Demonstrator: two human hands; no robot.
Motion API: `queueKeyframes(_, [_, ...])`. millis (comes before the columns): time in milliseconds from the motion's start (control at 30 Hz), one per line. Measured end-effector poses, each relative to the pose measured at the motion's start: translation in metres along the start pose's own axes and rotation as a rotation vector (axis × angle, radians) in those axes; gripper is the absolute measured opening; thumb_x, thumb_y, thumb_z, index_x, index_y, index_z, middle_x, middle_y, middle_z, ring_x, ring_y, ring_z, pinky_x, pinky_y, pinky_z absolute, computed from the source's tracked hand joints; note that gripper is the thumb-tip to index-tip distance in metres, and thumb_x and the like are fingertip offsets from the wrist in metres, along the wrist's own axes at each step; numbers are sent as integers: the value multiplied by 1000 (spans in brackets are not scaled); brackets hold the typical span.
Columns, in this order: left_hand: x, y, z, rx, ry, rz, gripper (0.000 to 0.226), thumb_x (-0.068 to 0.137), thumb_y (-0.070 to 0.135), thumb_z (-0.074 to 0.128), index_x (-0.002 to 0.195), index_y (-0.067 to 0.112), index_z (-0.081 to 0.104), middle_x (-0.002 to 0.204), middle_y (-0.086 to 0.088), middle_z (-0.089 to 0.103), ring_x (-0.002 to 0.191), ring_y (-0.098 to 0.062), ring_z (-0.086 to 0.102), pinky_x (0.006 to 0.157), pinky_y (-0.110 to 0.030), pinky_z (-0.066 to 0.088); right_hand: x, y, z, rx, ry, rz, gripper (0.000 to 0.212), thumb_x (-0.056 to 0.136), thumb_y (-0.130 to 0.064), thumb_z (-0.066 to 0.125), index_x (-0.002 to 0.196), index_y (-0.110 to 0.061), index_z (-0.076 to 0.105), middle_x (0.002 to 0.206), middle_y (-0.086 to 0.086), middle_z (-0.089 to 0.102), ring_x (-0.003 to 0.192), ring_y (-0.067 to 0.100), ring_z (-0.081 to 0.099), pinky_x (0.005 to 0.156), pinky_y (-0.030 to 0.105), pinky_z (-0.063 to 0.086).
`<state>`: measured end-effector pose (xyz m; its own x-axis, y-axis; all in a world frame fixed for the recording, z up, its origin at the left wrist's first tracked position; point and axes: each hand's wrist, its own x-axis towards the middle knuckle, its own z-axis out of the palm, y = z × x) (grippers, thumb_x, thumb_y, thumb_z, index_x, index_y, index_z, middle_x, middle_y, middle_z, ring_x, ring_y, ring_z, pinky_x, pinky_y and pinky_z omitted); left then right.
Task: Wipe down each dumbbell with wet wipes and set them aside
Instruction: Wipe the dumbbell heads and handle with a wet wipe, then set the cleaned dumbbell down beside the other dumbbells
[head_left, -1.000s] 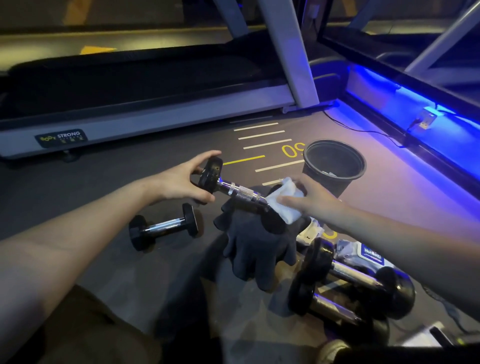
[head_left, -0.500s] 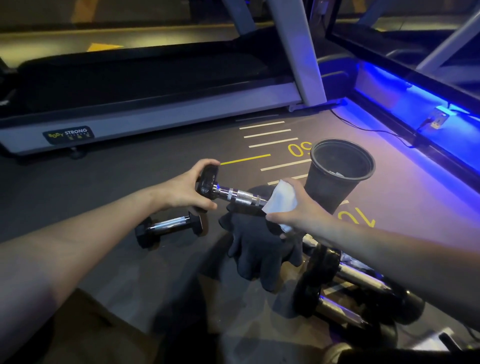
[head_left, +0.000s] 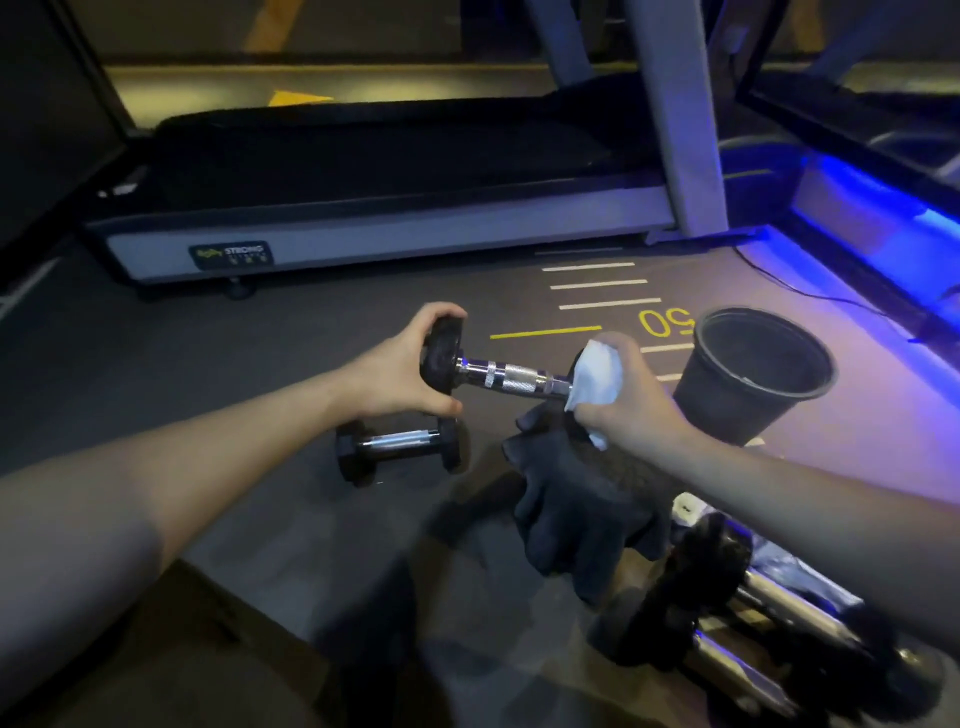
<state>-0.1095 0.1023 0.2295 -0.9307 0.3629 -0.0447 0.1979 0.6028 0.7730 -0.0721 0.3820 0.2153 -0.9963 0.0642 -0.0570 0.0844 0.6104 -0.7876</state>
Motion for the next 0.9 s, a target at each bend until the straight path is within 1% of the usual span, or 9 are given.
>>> queueKeyframes(67, [-10,-13,-16,7,28,-6,97,67,15,93,141,37,34,126,7,56,109,-16,62,93,-19,49,5,-16,14,-1,-34,-30,73,73,-8,70,118,-50,31,74,-7,61,56,8,59,53,22,49])
queueKeyframes(167, [-25,-44,-35,-40,55,-49,98,60,25,92,138,47,36,126,8,59,106,-24,67,99,-39,54,11,-34,42,23,-71,-52,70,75,-6,70,118,-47,32,72,-6,60,49,6,57,47,10,42])
queueKeyframes(267, [-40,-83,-38,-101,90,-118,98,56,27,89,136,53,38,123,-2,64,103,-32,68,98,-50,54,15,-39,80,76,-166,-19,70,71,-6,67,117,-48,36,71,7,67,43,21,61,49,25,54])
queueKeyframes(400, [-55,-141,-19,-126,127,-200,96,52,29,85,134,55,40,117,-4,67,104,-29,68,98,-49,54,19,-32,129,34,-227,56,67,69,-8,63,112,-52,38,75,9,69,42,22,64,49,31,56])
queueKeyframes(500, [-61,-180,0,-149,124,-260,96,52,32,82,134,58,39,121,5,68,108,-23,68,101,-46,53,21,-13,161,26,-264,100,62,69,-8,62,112,-47,40,76,11,67,39,22,60,49,35,57])
queueKeyframes(600, [-68,-212,23,-201,119,-308,96,55,26,82,136,57,40,116,9,70,100,-21,69,96,-43,55,24,10,190,5,-309,145,62,69,-11,64,113,-48,40,83,14,67,39,24,60,49,38,58])
queueKeyframes(700, [-73,-238,44,-191,102,-368,97,58,21,80,131,67,38,105,17,71,87,-12,69,86,-31,56,26,27,214,7,-337,204,60,75,-8,65,117,-44,42,95,13,62,51,28,62,46,36,56])
queueKeyframes(800, [-76,-260,62,-214,90,-418,96,58,20,78,131,68,38,100,20,71,79,-6,68,82,-28,56,31,44,234,-84,-389,166,50,83,-10,66,125,-26,44,90,-2,56,79,25,65,68,36,56])
queueKeyframes(900, [-77,-278,76,-256,97,-476,96,63,8,79,139,56,42,87,17,73,63,-3,63,68,-23,55,41,60,249,-106,-447,146,59,84,-12,71,135,-25,44,89,-14,52,88,12,56,78,24,46])
